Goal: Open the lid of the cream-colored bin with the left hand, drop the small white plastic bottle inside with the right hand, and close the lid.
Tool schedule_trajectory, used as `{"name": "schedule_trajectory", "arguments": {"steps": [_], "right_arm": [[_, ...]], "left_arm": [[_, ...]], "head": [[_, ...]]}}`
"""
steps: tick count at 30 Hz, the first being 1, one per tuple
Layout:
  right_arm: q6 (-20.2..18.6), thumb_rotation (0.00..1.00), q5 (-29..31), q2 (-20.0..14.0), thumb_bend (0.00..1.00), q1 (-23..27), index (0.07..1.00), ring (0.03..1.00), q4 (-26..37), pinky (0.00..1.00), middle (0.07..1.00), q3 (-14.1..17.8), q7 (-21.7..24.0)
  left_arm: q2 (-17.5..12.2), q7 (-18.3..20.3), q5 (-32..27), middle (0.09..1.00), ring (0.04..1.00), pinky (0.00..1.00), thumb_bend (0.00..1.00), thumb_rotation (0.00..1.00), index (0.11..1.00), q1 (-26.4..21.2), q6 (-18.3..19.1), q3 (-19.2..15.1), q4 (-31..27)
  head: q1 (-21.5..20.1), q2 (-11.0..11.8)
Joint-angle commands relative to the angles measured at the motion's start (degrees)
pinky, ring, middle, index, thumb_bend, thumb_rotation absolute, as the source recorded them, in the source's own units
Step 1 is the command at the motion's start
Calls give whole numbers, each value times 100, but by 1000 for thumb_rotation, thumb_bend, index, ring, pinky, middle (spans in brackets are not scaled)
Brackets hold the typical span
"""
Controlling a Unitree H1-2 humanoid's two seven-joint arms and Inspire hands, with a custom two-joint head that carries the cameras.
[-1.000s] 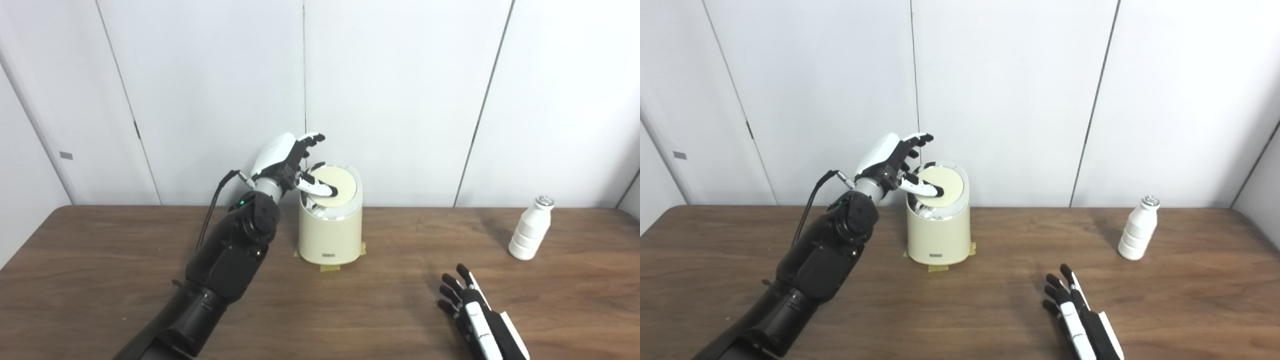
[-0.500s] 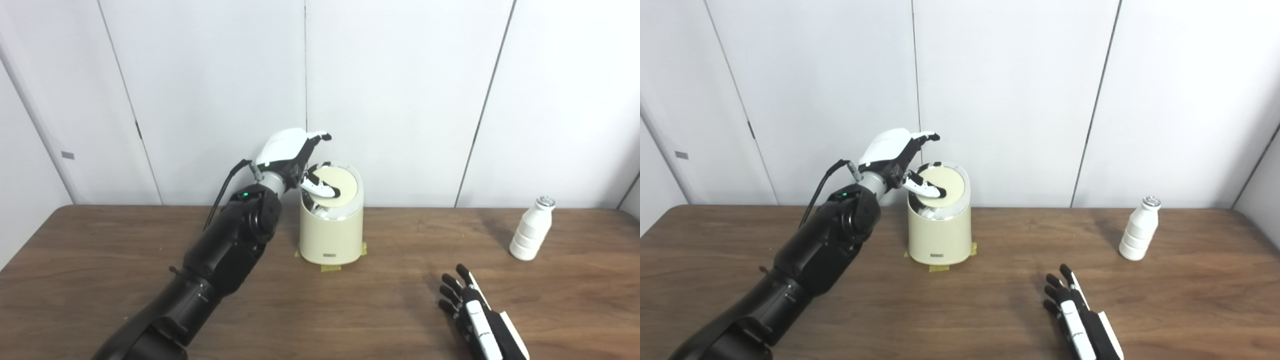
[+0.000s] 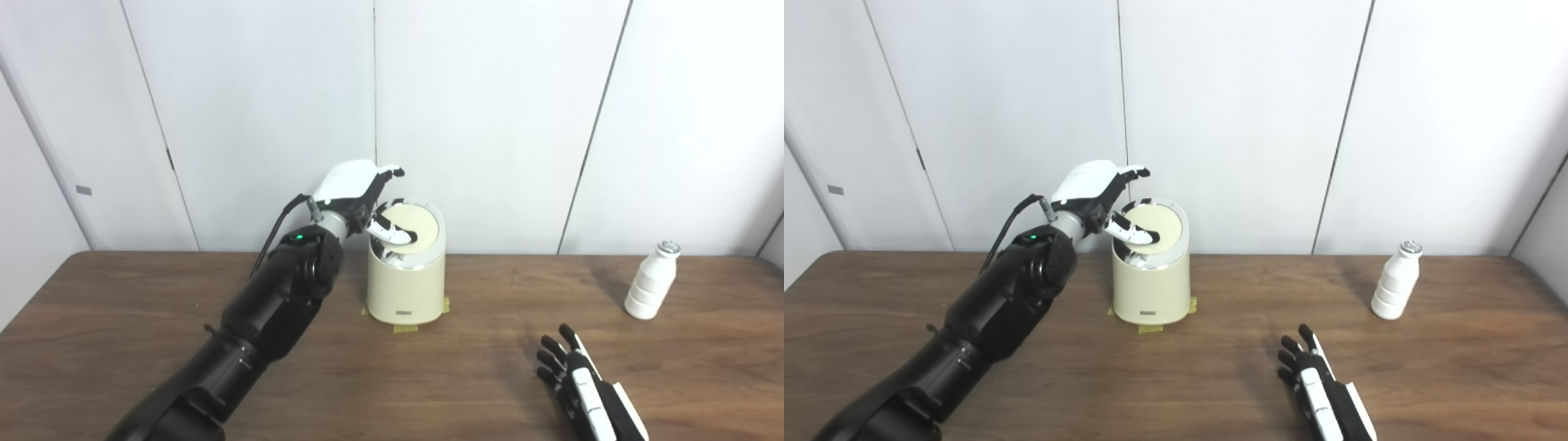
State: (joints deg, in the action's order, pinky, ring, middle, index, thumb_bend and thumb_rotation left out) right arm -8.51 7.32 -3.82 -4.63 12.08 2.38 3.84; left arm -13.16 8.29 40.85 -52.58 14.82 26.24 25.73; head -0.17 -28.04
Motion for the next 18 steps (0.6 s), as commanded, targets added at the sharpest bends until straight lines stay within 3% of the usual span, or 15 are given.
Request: {"name": "schedule_trajectory", "arguments": {"steps": [1,4,5,10,15,18], "right_arm": [[125,846,61,13,497,117,980,917,184,897,926,23,16],[140,838,58,23,507,135,974,910,179,879,921,38,-5],[144,837,67,28,503,142,971,908,176,872,919,50,-10],[54,783,169,57,508,175,963,900,215,856,920,129,-29],[98,714,114,9,494,213,957,884,233,829,915,170,-42],[108,677,-42,-22,486,245,940,865,255,802,901,194,-117]], "left_arm": [[-9,148,-181,896,799,706,924,0,900,-154,109,-216,-201],[71,208,-548,885,816,736,887,0,897,-85,194,-597,-498],[122,172,-720,861,799,705,866,0,884,-35,229,-777,-651],[434,-44,-1387,798,759,648,674,89,821,309,397,-1570,-1470],[718,-277,-1831,782,738,615,605,170,801,712,517,-2098,-2195],[874,-480,-2003,769,741,646,555,206,796,1007,434,-2295,-2534]], "head": [[-8,-7],[-39,-17],[-45,-14],[-84,6],[-100,11],[-116,13]]}}
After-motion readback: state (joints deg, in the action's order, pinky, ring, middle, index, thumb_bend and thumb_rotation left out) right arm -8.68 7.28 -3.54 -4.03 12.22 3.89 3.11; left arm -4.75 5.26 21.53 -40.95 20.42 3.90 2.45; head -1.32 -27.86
